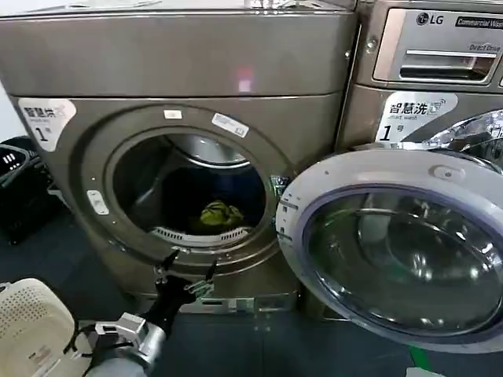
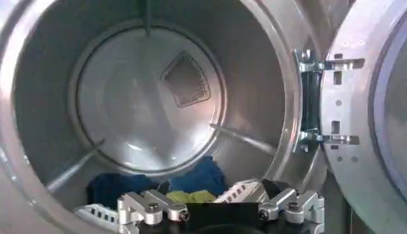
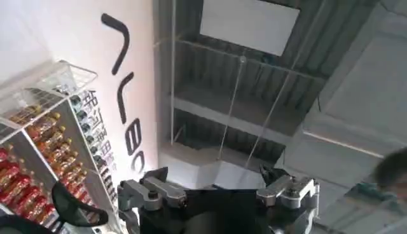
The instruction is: Grasp the clothes from the dryer.
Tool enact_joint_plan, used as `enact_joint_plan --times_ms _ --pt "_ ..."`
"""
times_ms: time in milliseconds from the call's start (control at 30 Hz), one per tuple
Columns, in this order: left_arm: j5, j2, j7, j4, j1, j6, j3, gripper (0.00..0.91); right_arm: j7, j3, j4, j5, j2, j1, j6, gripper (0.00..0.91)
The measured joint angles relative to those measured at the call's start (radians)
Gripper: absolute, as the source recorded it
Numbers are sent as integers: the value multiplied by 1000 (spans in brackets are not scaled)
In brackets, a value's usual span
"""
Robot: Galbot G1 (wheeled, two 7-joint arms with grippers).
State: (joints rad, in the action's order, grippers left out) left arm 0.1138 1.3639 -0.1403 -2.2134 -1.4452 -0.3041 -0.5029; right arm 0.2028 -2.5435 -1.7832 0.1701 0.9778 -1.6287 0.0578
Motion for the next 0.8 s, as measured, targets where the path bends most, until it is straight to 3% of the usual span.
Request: enact_joint_plan --times_ms 800 --pt "3 -1 0 -1 2 -9 -2 907 6 -1 -2 -1 2 0 5 907"
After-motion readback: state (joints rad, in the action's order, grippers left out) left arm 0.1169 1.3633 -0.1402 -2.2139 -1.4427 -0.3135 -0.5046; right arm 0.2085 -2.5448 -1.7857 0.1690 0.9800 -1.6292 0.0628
